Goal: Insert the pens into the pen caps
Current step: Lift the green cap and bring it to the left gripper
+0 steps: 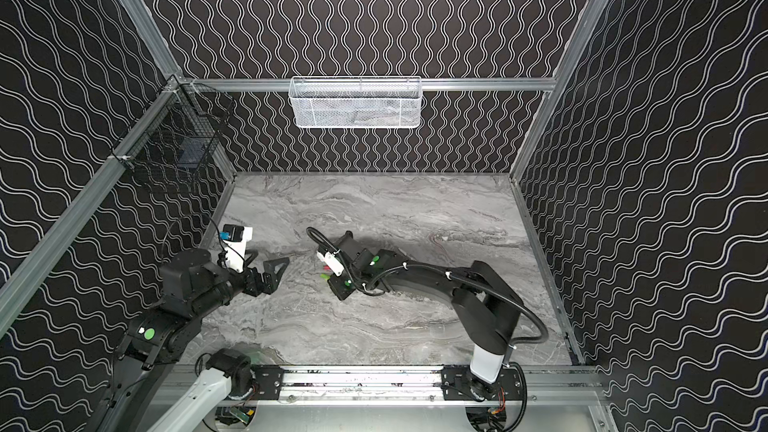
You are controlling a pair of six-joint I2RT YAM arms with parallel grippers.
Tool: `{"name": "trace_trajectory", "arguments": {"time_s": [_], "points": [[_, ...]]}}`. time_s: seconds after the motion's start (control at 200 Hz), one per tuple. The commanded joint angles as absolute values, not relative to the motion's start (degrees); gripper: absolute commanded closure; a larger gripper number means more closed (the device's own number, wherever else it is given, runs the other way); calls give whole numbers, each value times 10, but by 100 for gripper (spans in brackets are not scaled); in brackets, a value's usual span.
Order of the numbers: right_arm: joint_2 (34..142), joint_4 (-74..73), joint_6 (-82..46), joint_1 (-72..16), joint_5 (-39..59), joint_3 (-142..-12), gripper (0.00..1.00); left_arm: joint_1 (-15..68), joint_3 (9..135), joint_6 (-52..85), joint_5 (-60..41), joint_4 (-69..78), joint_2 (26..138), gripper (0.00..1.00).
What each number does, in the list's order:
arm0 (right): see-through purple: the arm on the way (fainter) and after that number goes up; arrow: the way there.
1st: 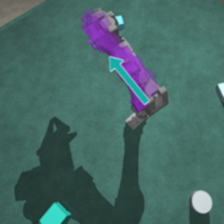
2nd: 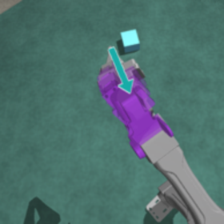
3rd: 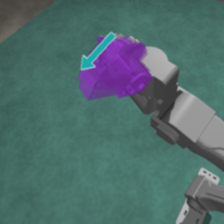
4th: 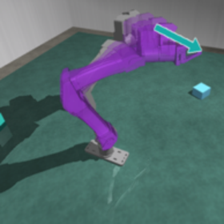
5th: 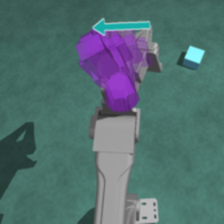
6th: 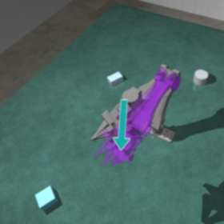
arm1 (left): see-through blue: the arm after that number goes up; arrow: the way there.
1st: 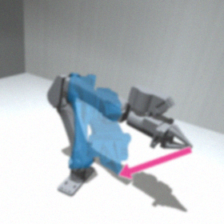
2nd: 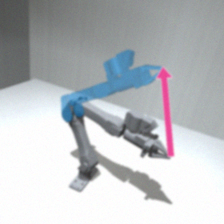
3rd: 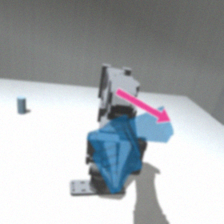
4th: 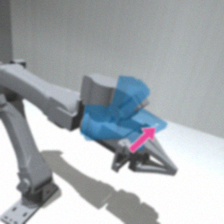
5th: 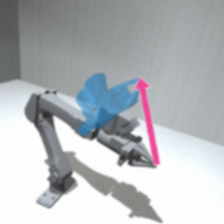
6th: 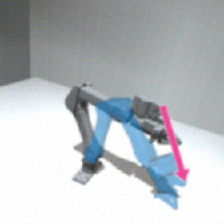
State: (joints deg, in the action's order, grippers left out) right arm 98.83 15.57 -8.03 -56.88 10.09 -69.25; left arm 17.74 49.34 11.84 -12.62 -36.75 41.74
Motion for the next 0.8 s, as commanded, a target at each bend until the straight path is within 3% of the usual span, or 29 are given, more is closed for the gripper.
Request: {"name": "trace_trajectory", "arguments": {"time_s": [0.0, 0.405, 0.796], "points": [[952, 97, -97, -569, 144, -691, 95, 177, 489, 112, -247, -316, 417, 2], [824, -33, -81, -570, 259, -630, 97, 178, 468, 155, -457, -247, 418, 8], [785, -86, -79, -573, 312, -605, 98, 177, 450, 209, -540, -186, 438, 20]]}}
